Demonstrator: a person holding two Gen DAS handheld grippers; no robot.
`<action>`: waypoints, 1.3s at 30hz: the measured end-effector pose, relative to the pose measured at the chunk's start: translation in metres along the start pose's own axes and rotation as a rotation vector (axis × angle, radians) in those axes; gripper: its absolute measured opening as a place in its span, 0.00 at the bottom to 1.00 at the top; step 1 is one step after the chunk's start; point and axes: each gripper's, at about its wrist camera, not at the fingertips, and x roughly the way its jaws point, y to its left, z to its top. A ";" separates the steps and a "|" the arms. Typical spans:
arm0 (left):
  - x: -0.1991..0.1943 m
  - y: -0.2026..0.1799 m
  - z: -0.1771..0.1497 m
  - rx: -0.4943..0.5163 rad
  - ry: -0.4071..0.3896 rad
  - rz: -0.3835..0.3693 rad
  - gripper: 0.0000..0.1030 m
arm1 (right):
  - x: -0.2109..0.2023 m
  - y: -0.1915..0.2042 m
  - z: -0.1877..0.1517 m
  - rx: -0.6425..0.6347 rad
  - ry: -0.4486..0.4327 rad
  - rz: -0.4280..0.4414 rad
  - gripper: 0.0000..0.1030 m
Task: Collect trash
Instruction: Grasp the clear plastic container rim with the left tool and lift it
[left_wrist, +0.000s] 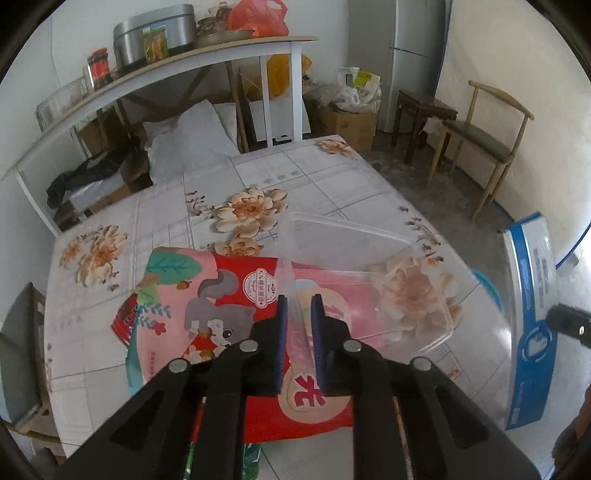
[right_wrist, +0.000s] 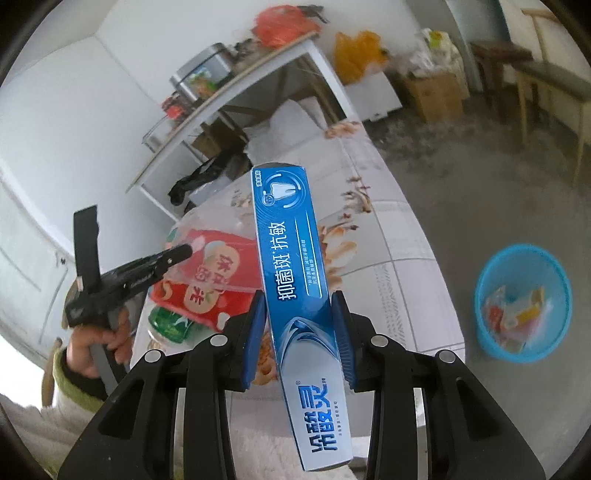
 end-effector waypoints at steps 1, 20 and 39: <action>0.000 -0.001 -0.001 0.004 -0.001 0.005 0.08 | 0.001 -0.002 0.001 0.011 0.002 0.000 0.33; -0.030 -0.022 -0.004 0.077 -0.124 0.032 0.03 | 0.025 -0.030 0.000 0.136 0.087 -0.113 0.33; -0.055 -0.028 -0.002 0.123 -0.207 0.057 0.03 | 0.048 -0.013 -0.008 0.044 0.183 -0.191 0.42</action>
